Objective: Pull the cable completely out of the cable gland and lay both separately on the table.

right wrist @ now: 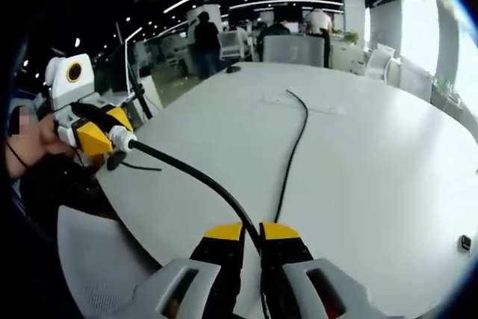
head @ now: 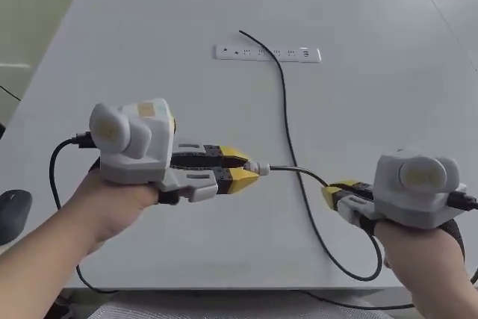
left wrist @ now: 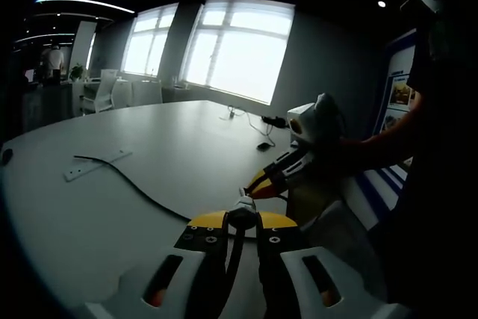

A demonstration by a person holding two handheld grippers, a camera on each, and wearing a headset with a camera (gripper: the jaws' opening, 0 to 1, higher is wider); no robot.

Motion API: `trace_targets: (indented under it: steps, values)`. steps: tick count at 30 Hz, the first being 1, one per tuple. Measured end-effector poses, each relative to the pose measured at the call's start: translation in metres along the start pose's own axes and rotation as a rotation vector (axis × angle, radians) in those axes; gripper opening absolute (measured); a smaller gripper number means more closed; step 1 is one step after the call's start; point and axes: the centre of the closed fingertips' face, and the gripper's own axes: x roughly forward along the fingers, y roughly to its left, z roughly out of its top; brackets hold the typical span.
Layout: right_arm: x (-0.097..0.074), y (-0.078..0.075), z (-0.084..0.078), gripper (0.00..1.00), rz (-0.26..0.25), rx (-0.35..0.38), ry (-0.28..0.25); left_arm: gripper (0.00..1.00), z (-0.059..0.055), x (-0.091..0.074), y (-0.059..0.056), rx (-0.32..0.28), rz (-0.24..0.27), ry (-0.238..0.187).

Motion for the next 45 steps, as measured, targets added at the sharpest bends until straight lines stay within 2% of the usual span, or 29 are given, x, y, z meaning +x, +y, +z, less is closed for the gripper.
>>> trace_targets:
  steps: [7, 9, 11, 14, 17, 23, 27, 31, 36, 45]
  values:
    - [-0.002, -0.001, 0.001, 0.05, 0.006, -0.063, -0.014, 0.15, -0.002, 0.0, -0.001, -0.006, -0.008, 0.006]
    - [-0.003, 0.002, 0.007, 0.08, 0.02, -0.094, -0.041, 0.15, -0.002, -0.001, -0.002, -0.004, -0.01, 0.009]
    - [-0.004, 0.006, 0.011, 0.1, 0.027, -0.148, -0.05, 0.15, -0.002, -0.001, -0.002, -0.003, -0.01, 0.007]
    - [-0.007, 0.015, 0.022, 0.17, 0.025, -0.281, -0.073, 0.15, 0.0, 0.001, -0.003, -0.005, -0.01, 0.0]
    - [-0.011, 0.03, 0.03, 0.22, 0.033, -0.467, -0.079, 0.15, 0.001, 0.002, -0.005, -0.005, -0.013, -0.003]
    - [-0.015, 0.068, 0.042, 0.18, 0.096, -0.621, -0.086, 0.15, 0.001, 0.003, -0.005, -0.011, -0.009, -0.005]
    - [-0.015, 0.087, 0.049, 0.15, 0.11, -0.708, -0.092, 0.15, 0.0, 0.003, -0.005, -0.01, -0.009, -0.002]
    - [-0.013, 0.098, 0.055, 0.09, 0.128, -0.739, -0.111, 0.15, 0.0, 0.003, -0.005, -0.012, -0.01, -0.002]
    - [-0.008, 0.099, 0.061, 0.06, 0.123, -0.786, -0.107, 0.15, 0.001, 0.003, -0.003, -0.01, -0.01, -0.003]
    - [-0.005, 0.097, 0.059, 0.02, 0.13, -0.762, -0.088, 0.15, 0.001, 0.004, 0.0, -0.001, -0.005, 0.002]
